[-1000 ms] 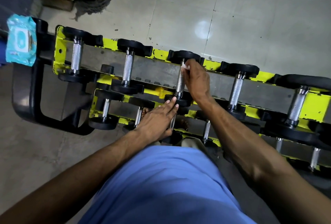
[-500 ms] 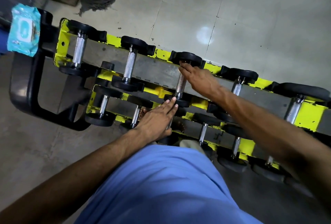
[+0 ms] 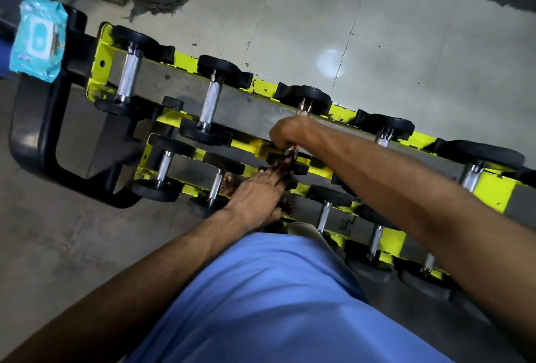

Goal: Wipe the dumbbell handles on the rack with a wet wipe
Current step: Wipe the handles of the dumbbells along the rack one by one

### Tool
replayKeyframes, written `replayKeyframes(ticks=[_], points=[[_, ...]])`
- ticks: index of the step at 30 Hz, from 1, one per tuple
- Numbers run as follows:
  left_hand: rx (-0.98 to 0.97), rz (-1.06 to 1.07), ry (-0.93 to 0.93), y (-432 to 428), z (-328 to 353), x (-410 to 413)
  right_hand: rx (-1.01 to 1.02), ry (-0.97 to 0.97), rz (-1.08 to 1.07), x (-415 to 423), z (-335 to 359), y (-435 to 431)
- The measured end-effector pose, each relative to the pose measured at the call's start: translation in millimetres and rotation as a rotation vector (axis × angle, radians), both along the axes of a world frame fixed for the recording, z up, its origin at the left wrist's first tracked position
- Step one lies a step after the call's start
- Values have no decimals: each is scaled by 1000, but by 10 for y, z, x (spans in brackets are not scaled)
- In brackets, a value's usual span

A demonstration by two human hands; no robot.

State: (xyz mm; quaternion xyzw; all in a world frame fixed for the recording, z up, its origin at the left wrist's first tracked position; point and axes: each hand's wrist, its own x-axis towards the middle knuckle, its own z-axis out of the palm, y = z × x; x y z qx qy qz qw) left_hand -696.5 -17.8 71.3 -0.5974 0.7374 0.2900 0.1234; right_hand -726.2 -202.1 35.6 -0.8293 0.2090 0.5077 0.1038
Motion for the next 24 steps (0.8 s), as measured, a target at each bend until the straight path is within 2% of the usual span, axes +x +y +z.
replayKeyframes(ticks=[3,8,12,13,15,17,19,24], points=[[-1,27,12,-5,-10,14,90,-22,-73,-80,100,21],[25,23,32,36,-119,140,-218,-362,-33,-261,261,-306],[17,-10,43,35,-138,137,59,-439,-43,-478,43,-76],[9,-13,45,21,-137,123,73,-451,-7,-528,9,-16],[8,-17,40,3,-145,112,-10,-531,19,-586,18,-55],[8,-12,31,12,-160,125,-186,-639,30,-643,84,-190],[25,-15,23,42,-173,145,-295,-758,-33,-745,112,-216],[29,-26,22,26,-152,171,-87,-812,65,-918,-108,193]])
